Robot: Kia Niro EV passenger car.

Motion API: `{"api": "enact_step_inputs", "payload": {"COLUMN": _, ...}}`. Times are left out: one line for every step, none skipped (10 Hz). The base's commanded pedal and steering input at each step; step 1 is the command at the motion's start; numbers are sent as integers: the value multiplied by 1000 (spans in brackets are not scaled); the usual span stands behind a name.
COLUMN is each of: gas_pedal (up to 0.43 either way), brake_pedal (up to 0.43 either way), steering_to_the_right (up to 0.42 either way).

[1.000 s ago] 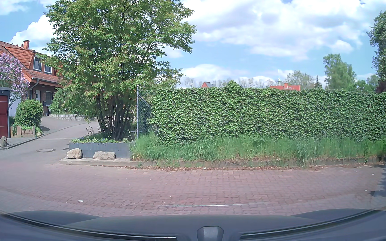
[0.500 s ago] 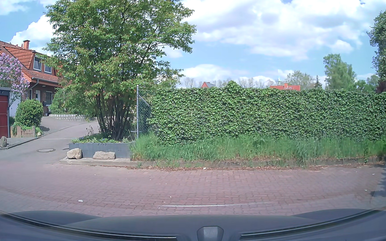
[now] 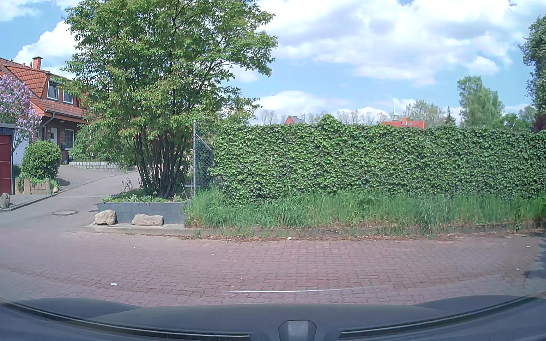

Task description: Follow the waypoints while adhering to traffic rules and regulations

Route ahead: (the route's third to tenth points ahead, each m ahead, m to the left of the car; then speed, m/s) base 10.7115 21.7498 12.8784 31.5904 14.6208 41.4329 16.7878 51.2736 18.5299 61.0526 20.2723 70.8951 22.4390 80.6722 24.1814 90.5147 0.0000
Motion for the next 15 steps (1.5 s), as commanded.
{"api": "enact_step_inputs", "payload": {"gas_pedal": 0, "brake_pedal": 213, "steering_to_the_right": -28}}
{"api": "enact_step_inputs", "payload": {"gas_pedal": 0, "brake_pedal": 195, "steering_to_the_right": -25}}
{"api": "enact_step_inputs", "payload": {"gas_pedal": 0, "brake_pedal": 189, "steering_to_the_right": -22}}
{"api": "enact_step_inputs", "payload": {"gas_pedal": 0, "brake_pedal": 195, "steering_to_the_right": -20}}
{"api": "enact_step_inputs", "payload": {"gas_pedal": 0, "brake_pedal": 213, "steering_to_the_right": -19}}
{"api": "enact_step_inputs", "payload": {"gas_pedal": 0, "brake_pedal": 220, "steering_to_the_right": -18}}
{"api": "enact_step_inputs", "payload": {"gas_pedal": 0, "brake_pedal": 226, "steering_to_the_right": -18}}
{"api": "enact_step_inputs", "payload": {"gas_pedal": 0, "brake_pedal": 226, "steering_to_the_right": -18}}
{"api": "enact_step_inputs", "payload": {"gas_pedal": 0, "brake_pedal": 226, "steering_to_the_right": -18}}
{"api": "enact_step_inputs", "payload": {"gas_pedal": 0, "brake_pedal": 226, "steering_to_the_right": -17}}
{"api": "enact_step_inputs", "payload": {"gas_pedal": 0, "brake_pedal": 226, "steering_to_the_right": -16}}
{"api": "enact_step_inputs", "payload": {"gas_pedal": 0, "brake_pedal": 226, "steering_to_the_right": -15}}
{"api": "enact_step_inputs", "payload": {"gas_pedal": 0, "brake_pedal": 213, "steering_to_the_right": -15}}
{"api": "enact_step_inputs", "payload": {"gas_pedal": 0, "brake_pedal": 201, "steering_to_the_right": -18}}
{"api": "enact_step_inputs", "payload": {"gas_pedal": 0, "brake_pedal": 195, "steering_to_the_right": -22}}
